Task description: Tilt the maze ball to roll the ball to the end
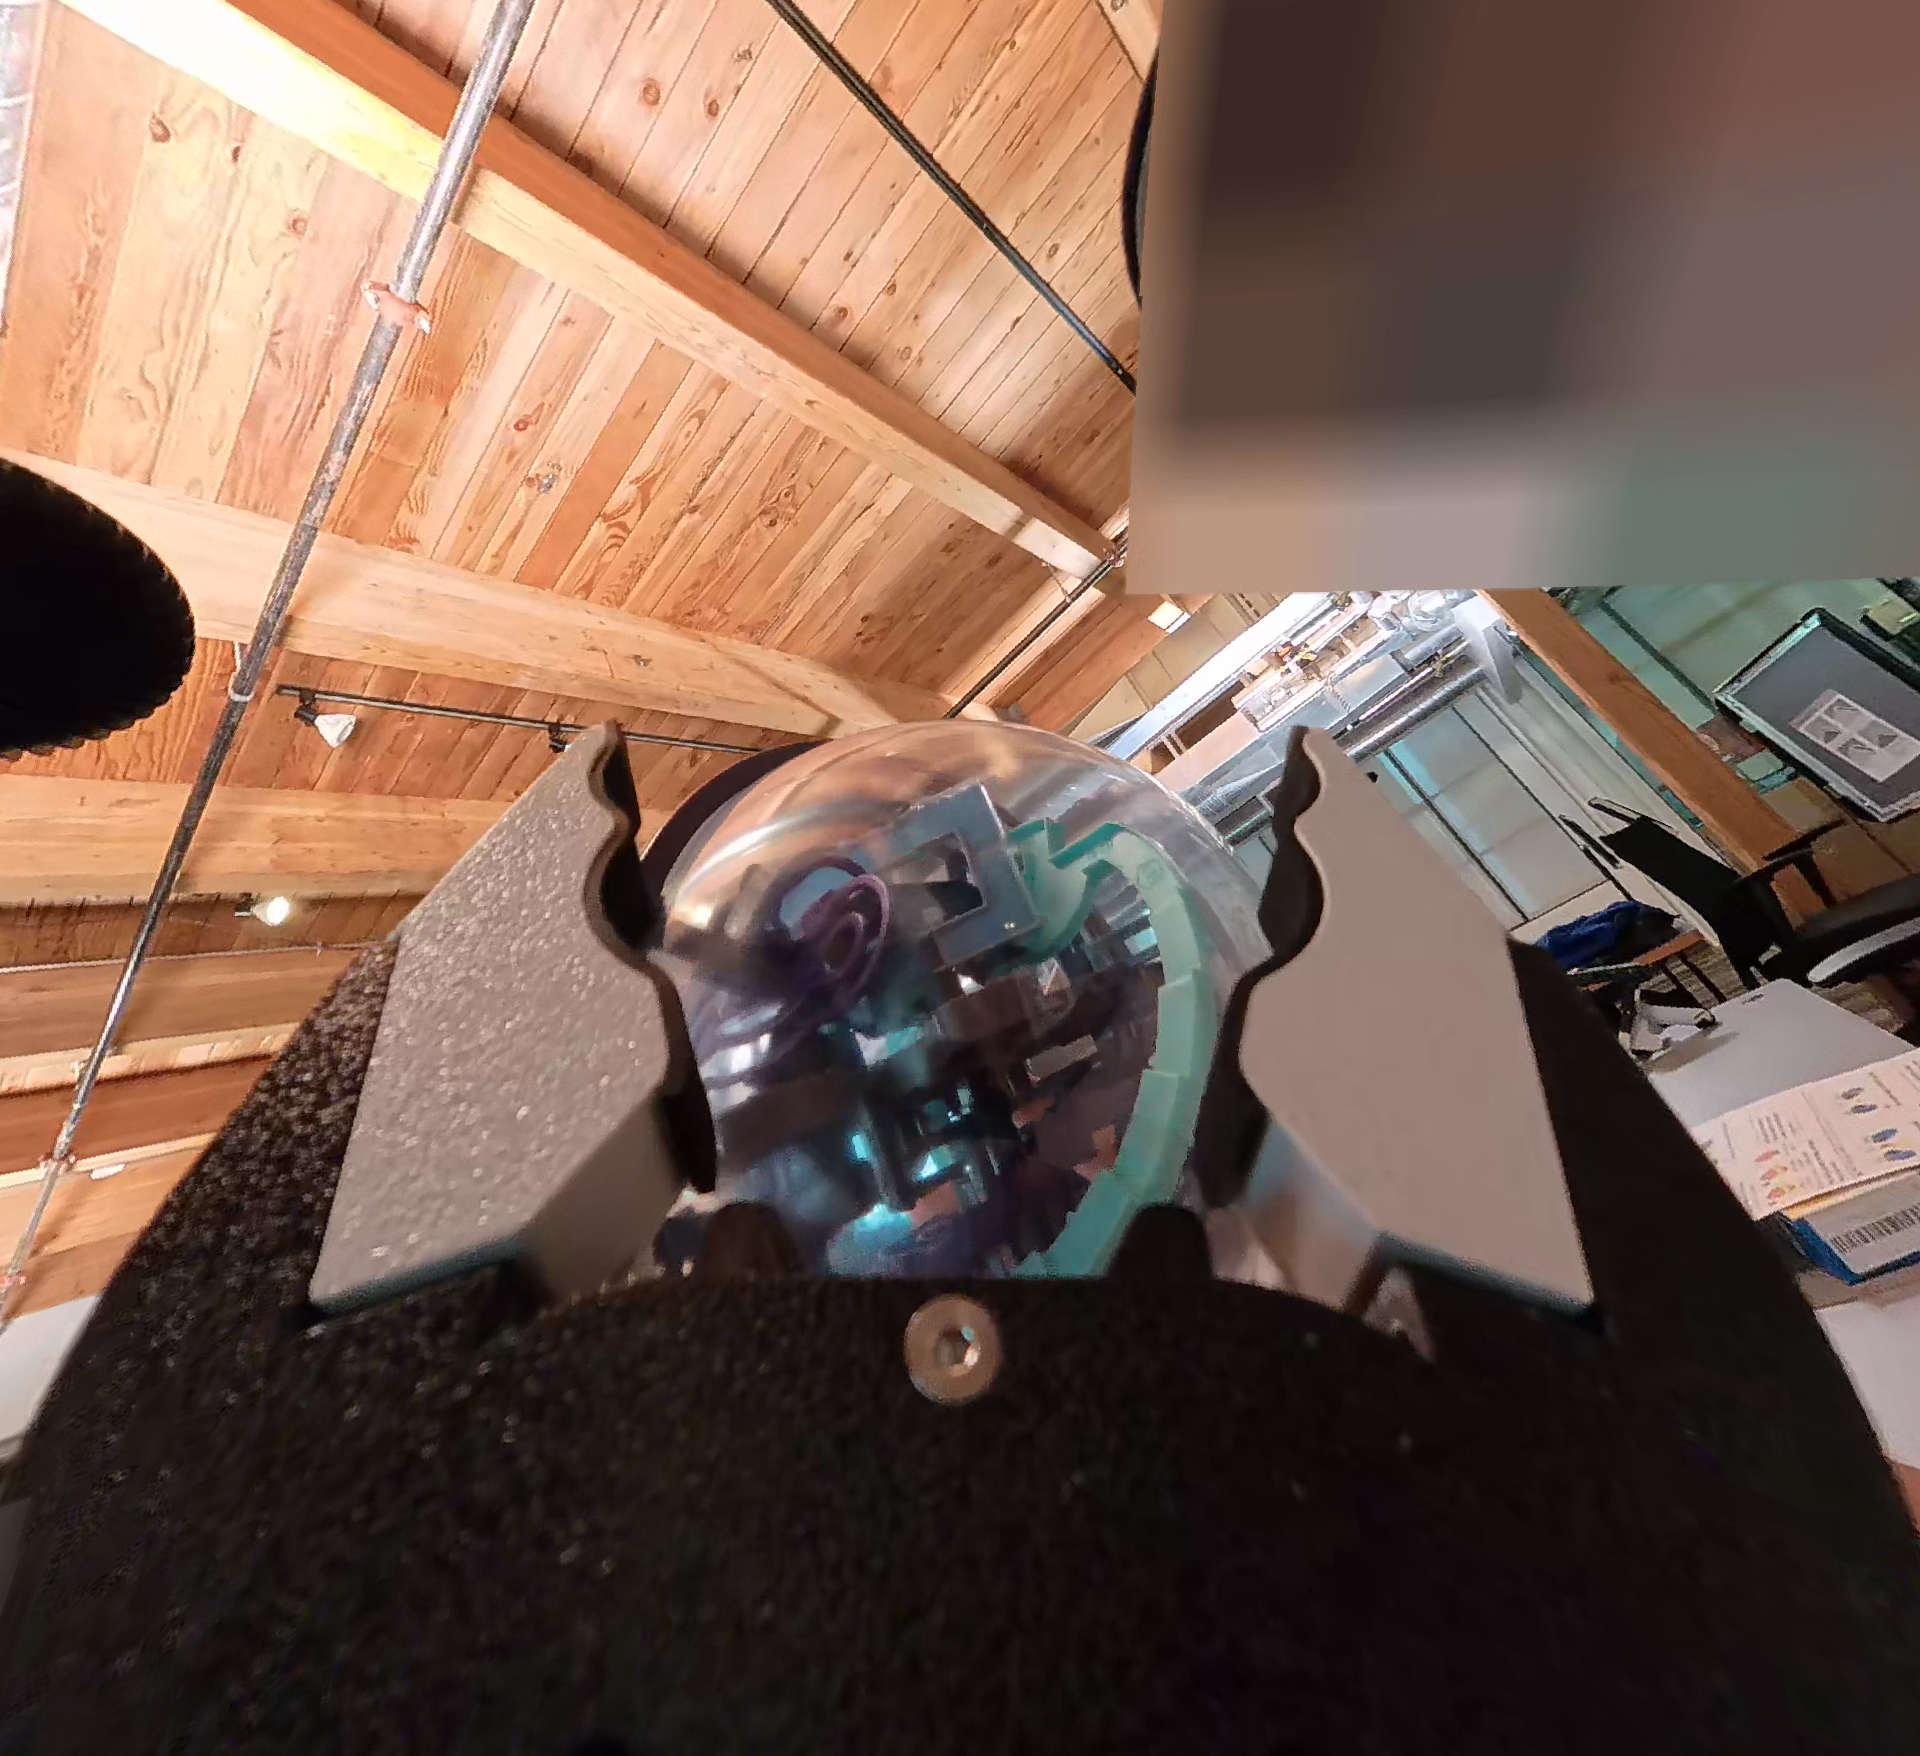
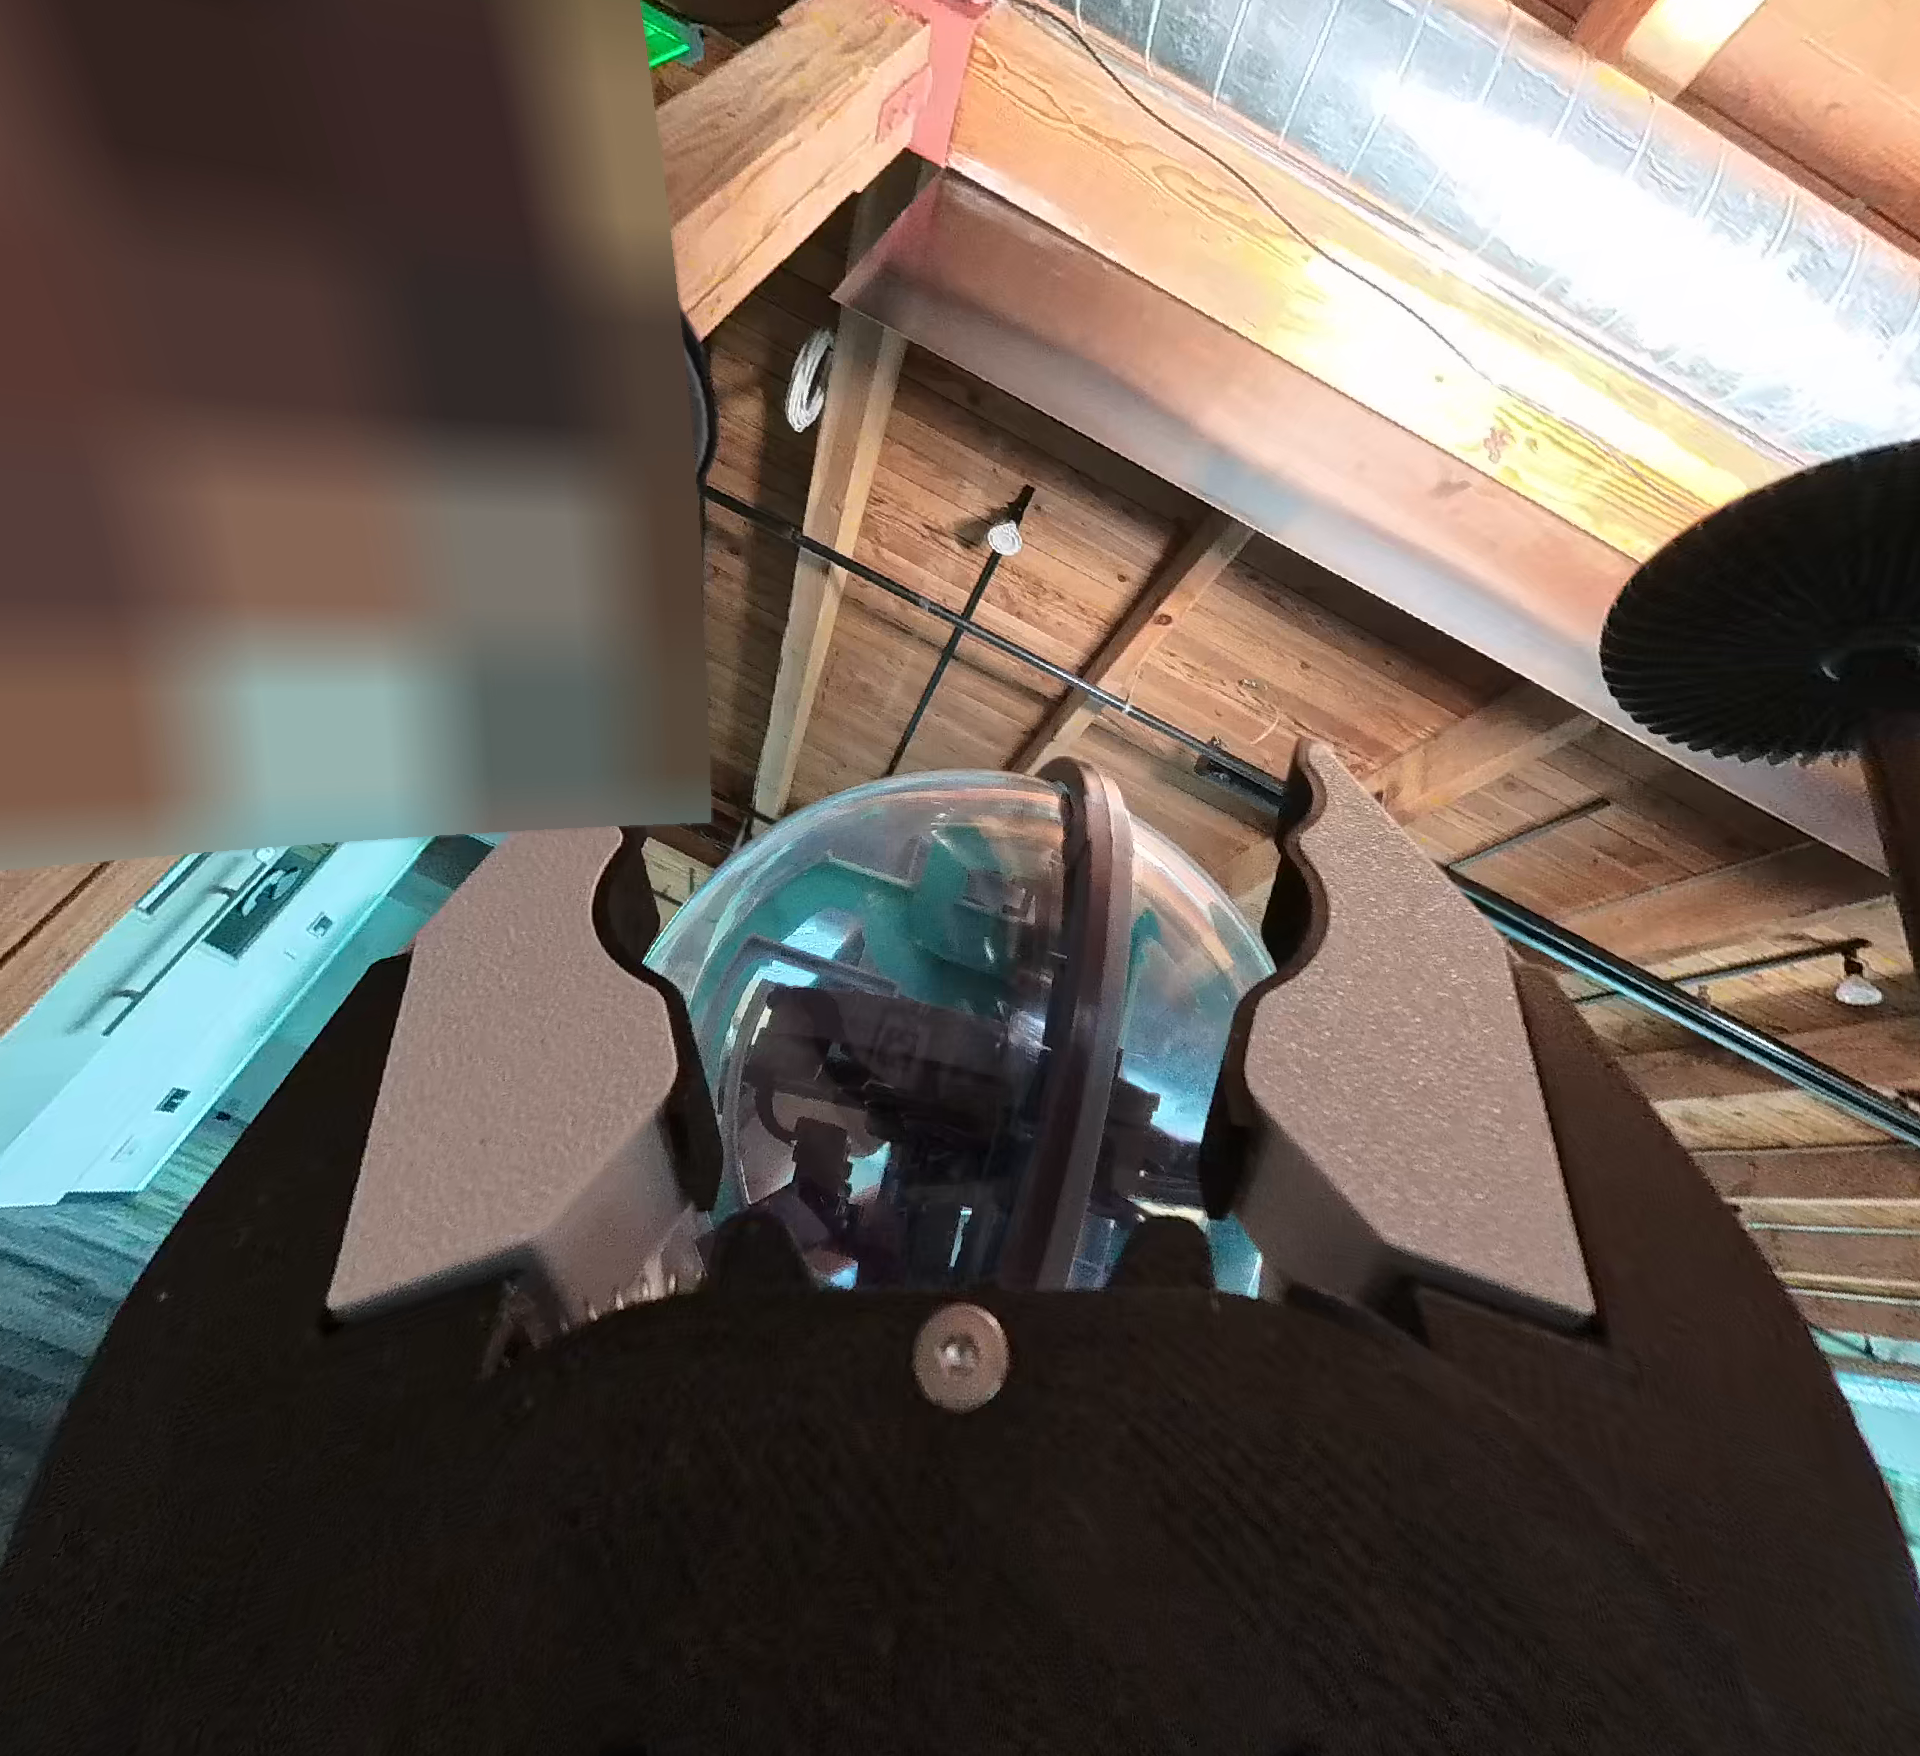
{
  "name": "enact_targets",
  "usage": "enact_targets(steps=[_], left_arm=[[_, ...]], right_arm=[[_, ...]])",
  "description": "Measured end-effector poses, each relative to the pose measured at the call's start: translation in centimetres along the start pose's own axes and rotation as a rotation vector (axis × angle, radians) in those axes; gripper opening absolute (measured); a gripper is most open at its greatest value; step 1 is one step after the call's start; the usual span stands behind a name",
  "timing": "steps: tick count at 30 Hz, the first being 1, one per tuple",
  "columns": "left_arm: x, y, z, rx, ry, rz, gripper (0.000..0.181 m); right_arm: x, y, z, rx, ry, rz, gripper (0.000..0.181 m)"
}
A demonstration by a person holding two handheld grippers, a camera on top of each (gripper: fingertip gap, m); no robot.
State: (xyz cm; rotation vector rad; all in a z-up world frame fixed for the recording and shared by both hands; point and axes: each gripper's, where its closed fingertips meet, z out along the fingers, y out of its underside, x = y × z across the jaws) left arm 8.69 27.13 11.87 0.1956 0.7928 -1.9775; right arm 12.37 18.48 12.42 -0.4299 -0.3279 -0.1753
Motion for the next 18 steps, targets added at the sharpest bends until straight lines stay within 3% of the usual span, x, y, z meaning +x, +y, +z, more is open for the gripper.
enact_targets(steps=[15, 18], left_arm=[[0.0, 0.0, -0.3, 0.007, 0.011, -0.004, 0.116], [0.9, -1.6, -0.4, 0.086, 0.052, 0.001, 0.114]], right_arm=[[0.0, 0.2, -0.1, 0.003, 0.002, 0.009, 0.12], [-1.7, -1.4, 0.2, 0.06, -0.056, -0.042, 0.111]])
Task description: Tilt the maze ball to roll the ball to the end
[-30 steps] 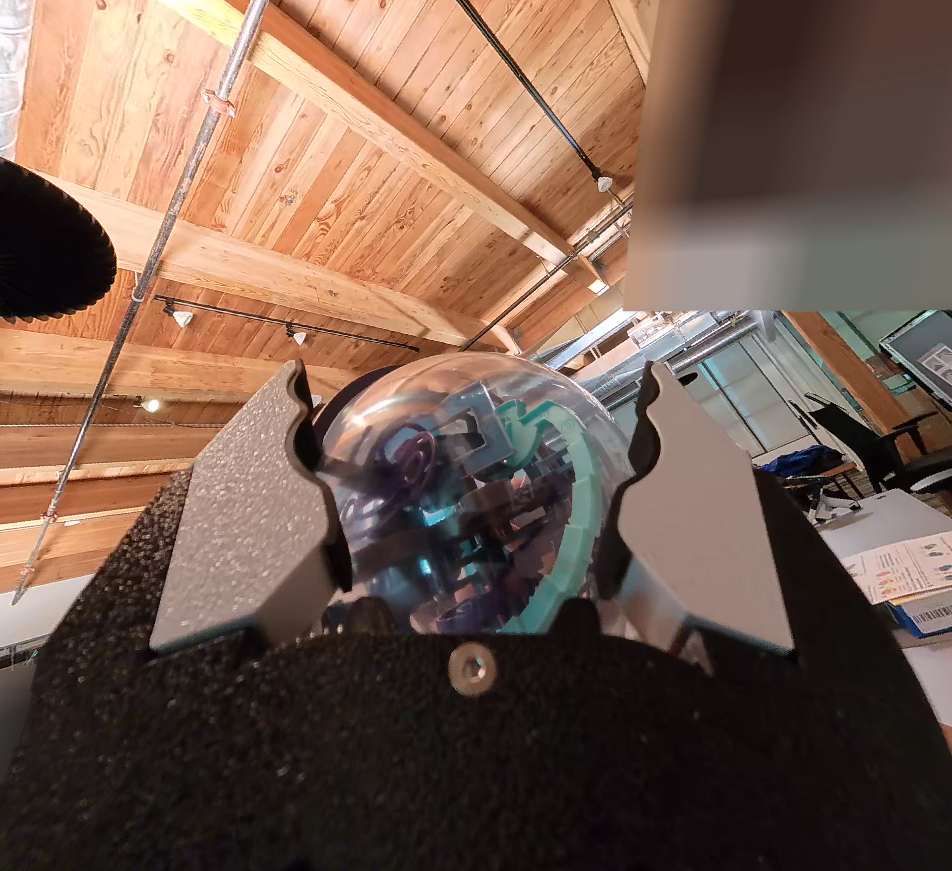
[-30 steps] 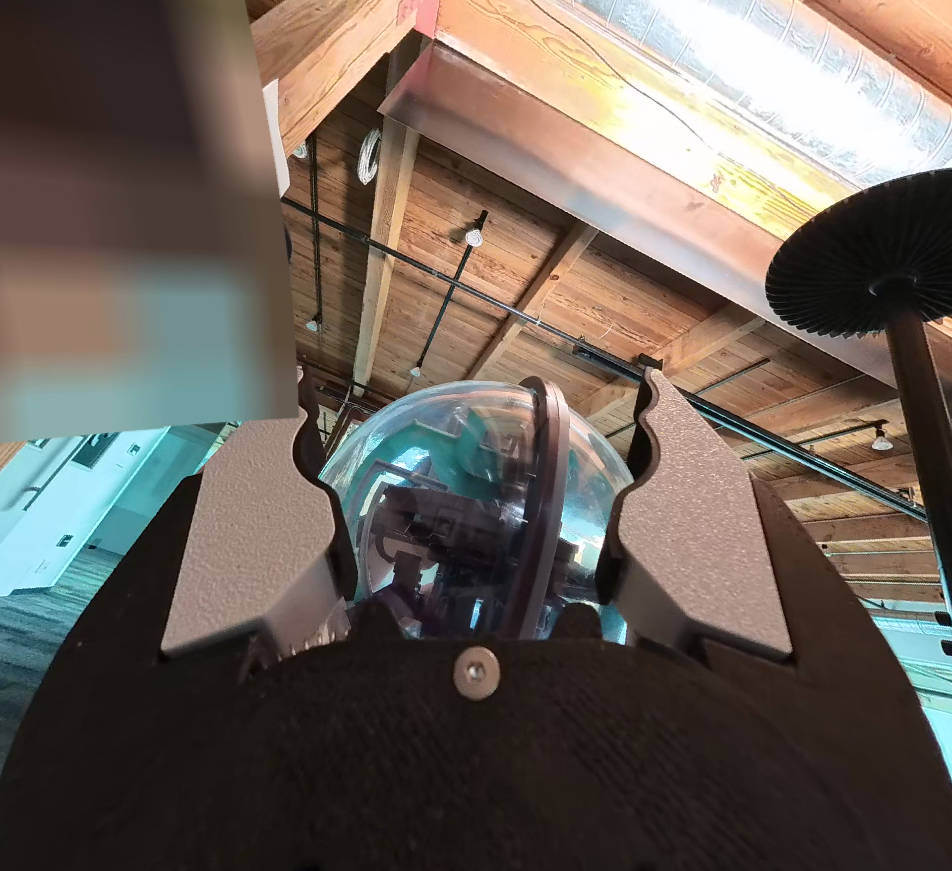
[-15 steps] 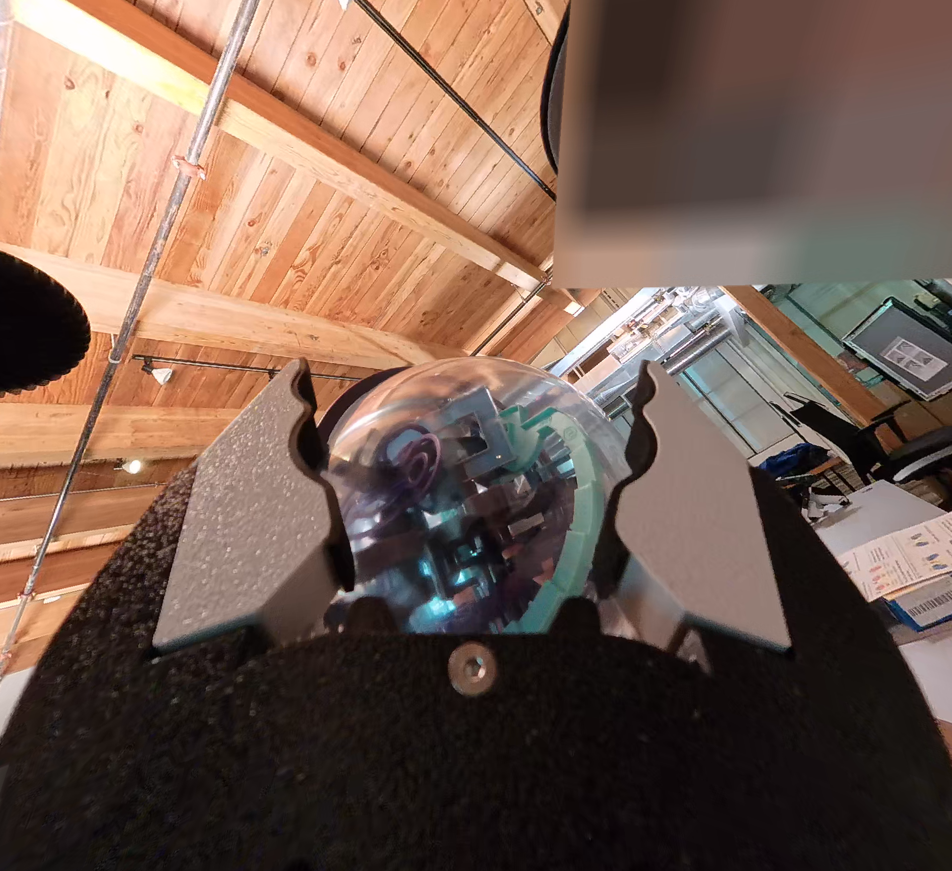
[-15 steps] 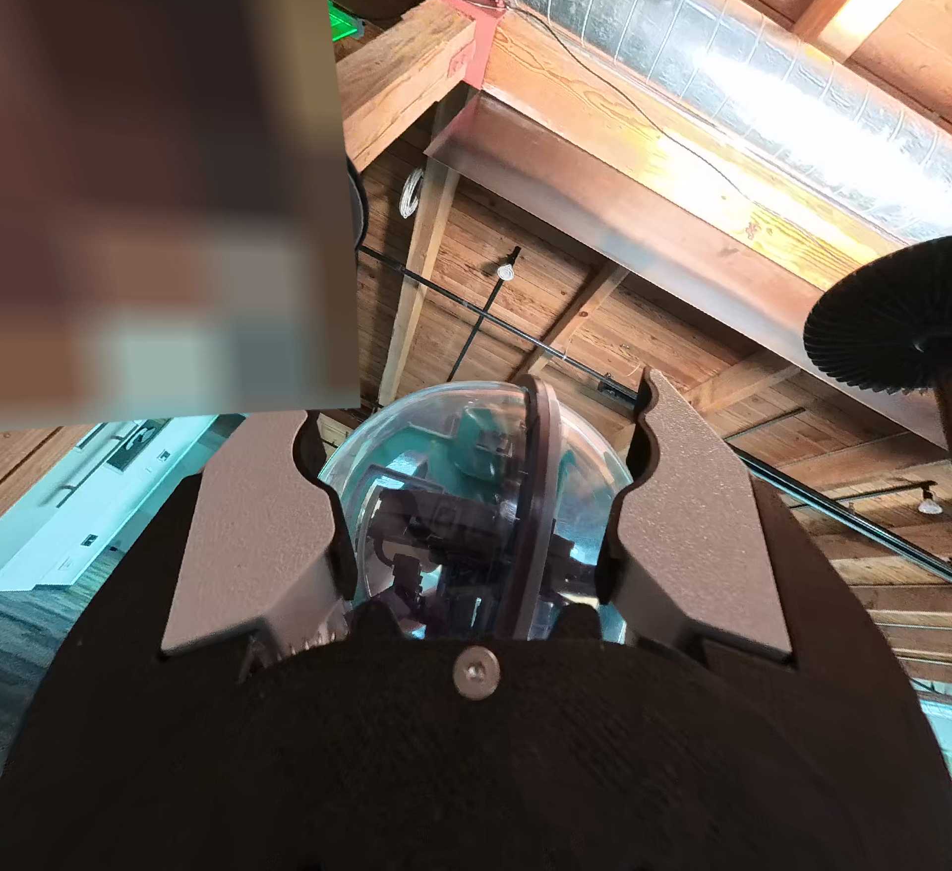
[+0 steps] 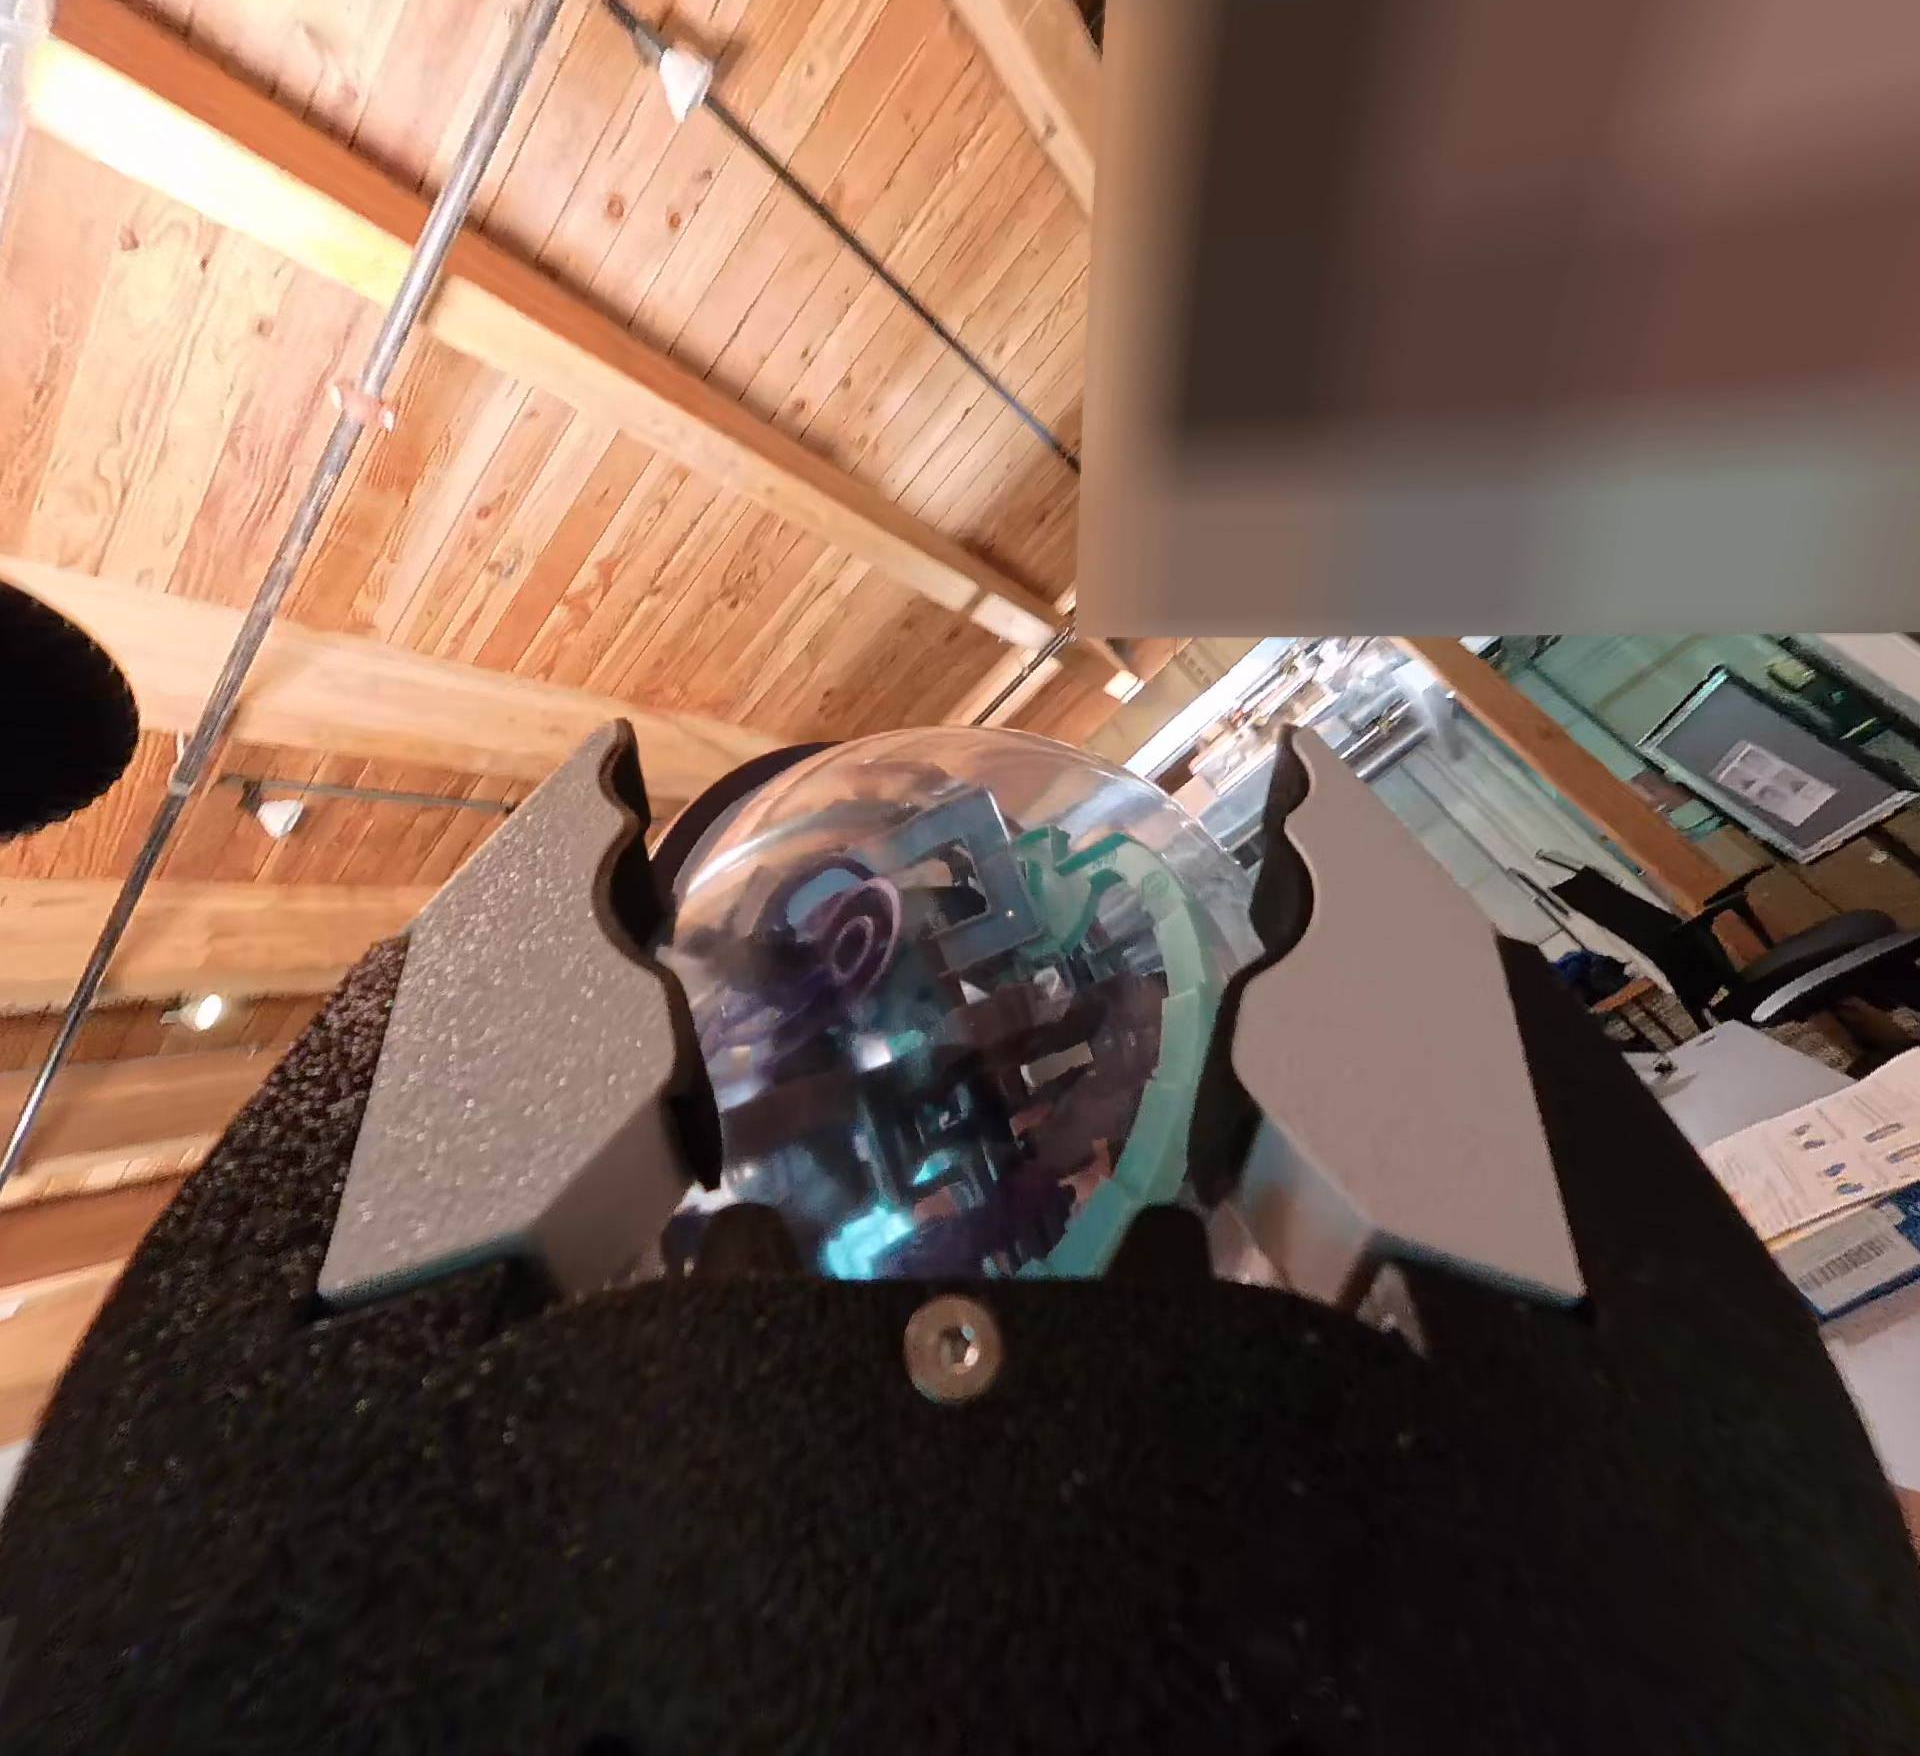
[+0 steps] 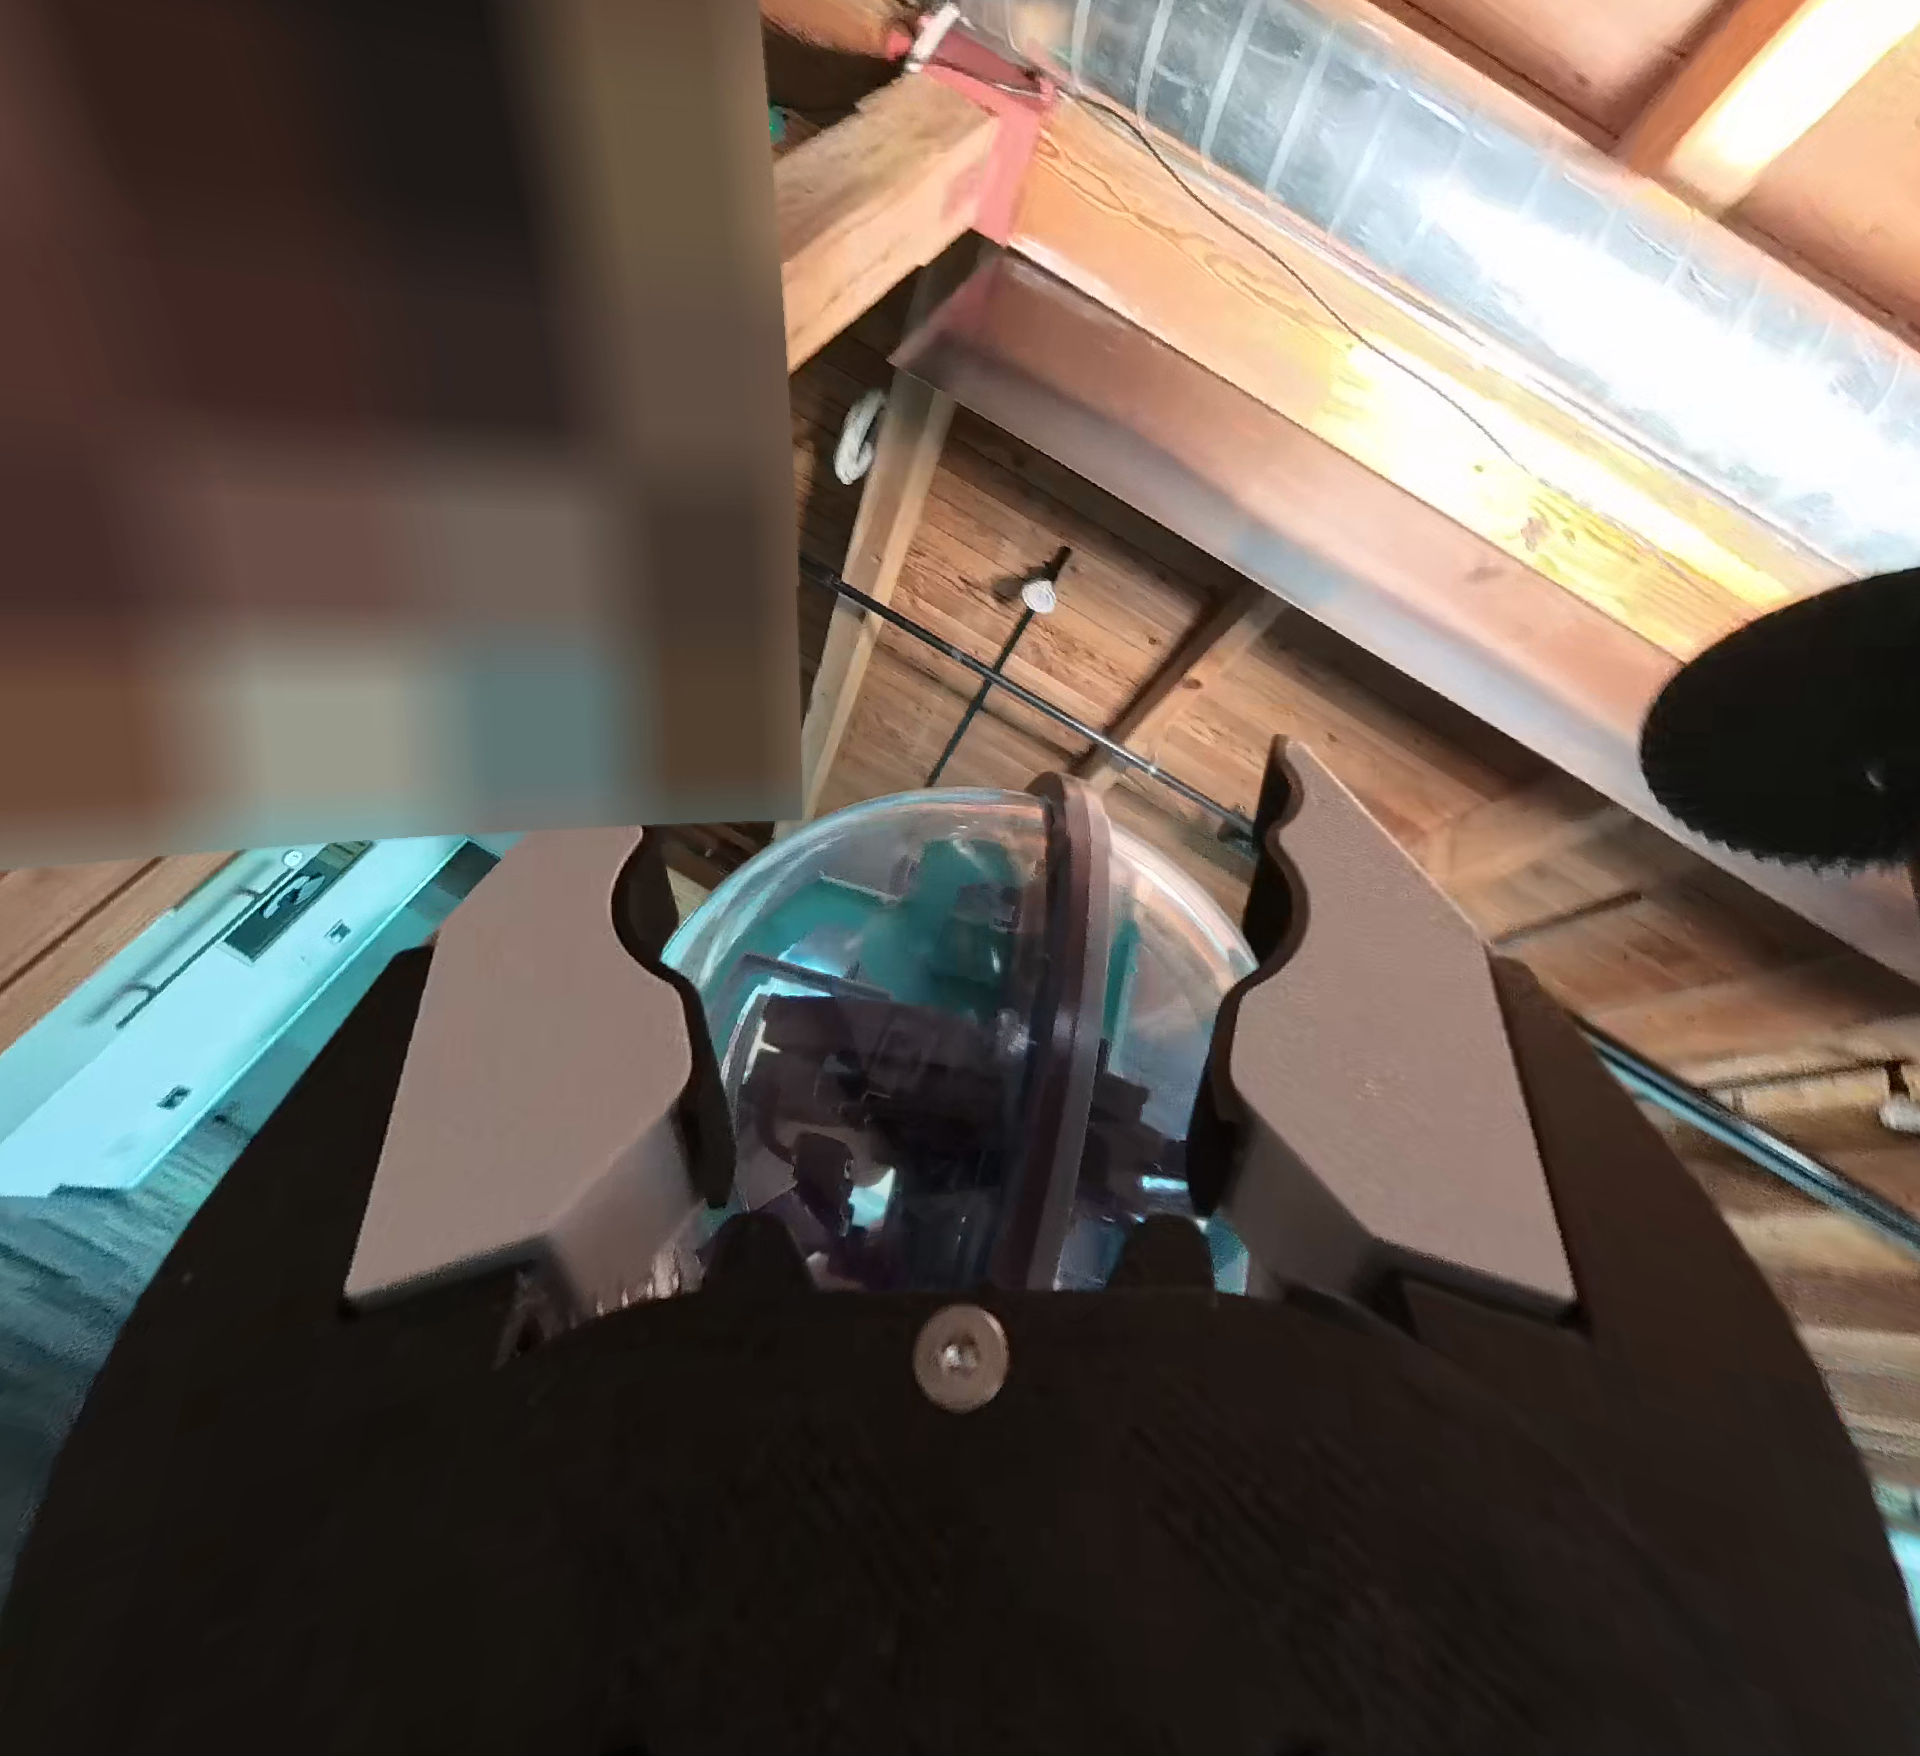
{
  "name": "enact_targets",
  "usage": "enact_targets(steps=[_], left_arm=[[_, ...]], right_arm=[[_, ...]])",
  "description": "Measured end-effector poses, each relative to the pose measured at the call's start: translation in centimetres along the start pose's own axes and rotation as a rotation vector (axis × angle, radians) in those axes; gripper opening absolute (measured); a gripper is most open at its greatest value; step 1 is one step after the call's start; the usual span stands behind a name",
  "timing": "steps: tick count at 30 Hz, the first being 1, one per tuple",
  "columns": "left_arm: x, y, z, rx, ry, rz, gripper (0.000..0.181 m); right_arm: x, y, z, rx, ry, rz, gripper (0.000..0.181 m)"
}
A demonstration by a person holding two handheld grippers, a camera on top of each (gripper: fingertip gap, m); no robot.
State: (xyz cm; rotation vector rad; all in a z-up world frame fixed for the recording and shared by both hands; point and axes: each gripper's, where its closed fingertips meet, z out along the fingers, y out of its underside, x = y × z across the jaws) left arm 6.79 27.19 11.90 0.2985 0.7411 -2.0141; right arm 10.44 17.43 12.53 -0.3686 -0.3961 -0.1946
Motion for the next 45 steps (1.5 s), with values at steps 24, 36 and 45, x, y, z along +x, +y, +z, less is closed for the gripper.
enact_targets(steps=[24, 36, 45], left_arm=[[-0.2, 1.2, -0.6, -0.023, 0.006, 0.029, 0.114], [-0.4, 1.8, -0.6, -0.047, -0.006, 0.041, 0.115], [0.8, 1.7, -0.2, -0.064, 0.03, 0.126, 0.117]], right_arm=[[0.8, 1.4, -0.4, -0.037, 0.02, 0.026, 0.123], [1.5, 1.8, -0.8, -0.038, 0.041, 0.052, 0.125], [0.2, 2.7, -0.4, -0.105, -0.017, -0.018, 0.138]])
